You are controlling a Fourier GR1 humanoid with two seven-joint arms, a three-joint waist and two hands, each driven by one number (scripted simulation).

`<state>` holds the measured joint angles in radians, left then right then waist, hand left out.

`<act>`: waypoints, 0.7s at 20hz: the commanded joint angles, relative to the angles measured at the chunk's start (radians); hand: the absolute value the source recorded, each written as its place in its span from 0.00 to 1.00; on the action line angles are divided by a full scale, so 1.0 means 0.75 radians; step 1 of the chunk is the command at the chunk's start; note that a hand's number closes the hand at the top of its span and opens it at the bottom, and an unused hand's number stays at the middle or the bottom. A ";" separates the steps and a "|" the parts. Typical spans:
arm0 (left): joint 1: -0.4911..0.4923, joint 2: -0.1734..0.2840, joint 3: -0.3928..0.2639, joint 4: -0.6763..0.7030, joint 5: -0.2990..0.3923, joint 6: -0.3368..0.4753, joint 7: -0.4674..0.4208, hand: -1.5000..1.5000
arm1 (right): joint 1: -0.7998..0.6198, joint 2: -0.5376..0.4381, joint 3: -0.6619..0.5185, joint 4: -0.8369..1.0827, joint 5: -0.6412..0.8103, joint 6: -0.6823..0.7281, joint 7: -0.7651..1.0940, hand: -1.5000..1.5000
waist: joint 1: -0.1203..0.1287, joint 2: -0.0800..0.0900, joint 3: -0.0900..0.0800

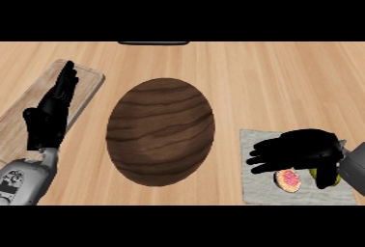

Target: Pick the cupcake from the placemat and place it in the bowl

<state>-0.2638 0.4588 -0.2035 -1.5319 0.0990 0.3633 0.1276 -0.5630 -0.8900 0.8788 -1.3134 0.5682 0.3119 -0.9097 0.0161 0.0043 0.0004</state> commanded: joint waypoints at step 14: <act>0.068 -0.049 0.043 -0.102 -0.098 -0.041 0.060 0.50 | 0.038 0.308 0.062 0.223 0.244 -0.138 -0.179 1.00 | -0.012 -0.005 0.000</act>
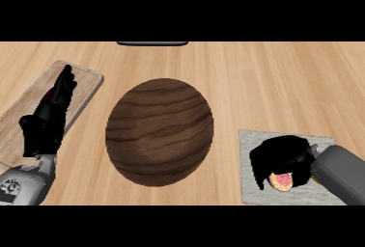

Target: Pick the cupcake from the placemat and place it in the bowl

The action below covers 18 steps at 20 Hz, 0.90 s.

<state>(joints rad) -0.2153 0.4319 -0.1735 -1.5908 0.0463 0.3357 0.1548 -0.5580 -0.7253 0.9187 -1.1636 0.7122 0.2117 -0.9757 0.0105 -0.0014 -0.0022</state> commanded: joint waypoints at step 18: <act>0.022 -0.010 0.084 0.047 -0.028 -0.035 0.001 0.50 | 0.154 0.571 -0.187 0.003 -0.105 0.027 0.764 1.00 | -0.102 -0.051 -0.011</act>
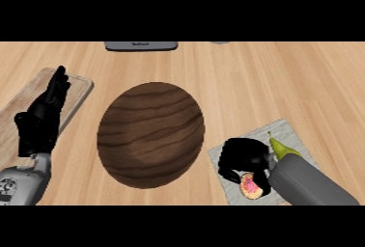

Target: Pick the cupcake from the placemat and place it in the bowl

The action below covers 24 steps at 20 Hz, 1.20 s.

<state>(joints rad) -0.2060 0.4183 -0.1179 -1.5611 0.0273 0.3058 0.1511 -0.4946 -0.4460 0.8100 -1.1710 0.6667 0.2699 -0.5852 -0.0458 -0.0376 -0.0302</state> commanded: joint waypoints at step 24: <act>0.008 -0.017 -0.012 0.003 -0.010 0.009 0.015 0.50 | 0.132 0.594 -0.015 -0.452 0.122 -1.090 1.681 1.00 | 0.033 -0.003 0.034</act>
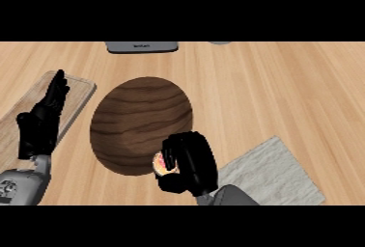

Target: Pick the cupcake from the placemat and place it in the bowl

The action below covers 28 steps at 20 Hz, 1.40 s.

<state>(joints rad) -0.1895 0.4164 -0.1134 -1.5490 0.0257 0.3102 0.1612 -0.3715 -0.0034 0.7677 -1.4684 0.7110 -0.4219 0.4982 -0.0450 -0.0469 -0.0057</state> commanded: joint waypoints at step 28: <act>-0.041 -0.038 -0.029 -0.061 -0.035 -0.052 -0.018 0.50 | -0.585 0.004 -0.079 0.691 0.737 -0.364 1.107 1.00 | 0.112 0.072 0.008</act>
<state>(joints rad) -0.2426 0.3878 -0.1392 -1.5853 0.0049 0.2751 0.1683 -0.8057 -0.0121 0.7472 -1.0400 1.2790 -0.6256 1.1896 0.0414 0.0038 -0.0006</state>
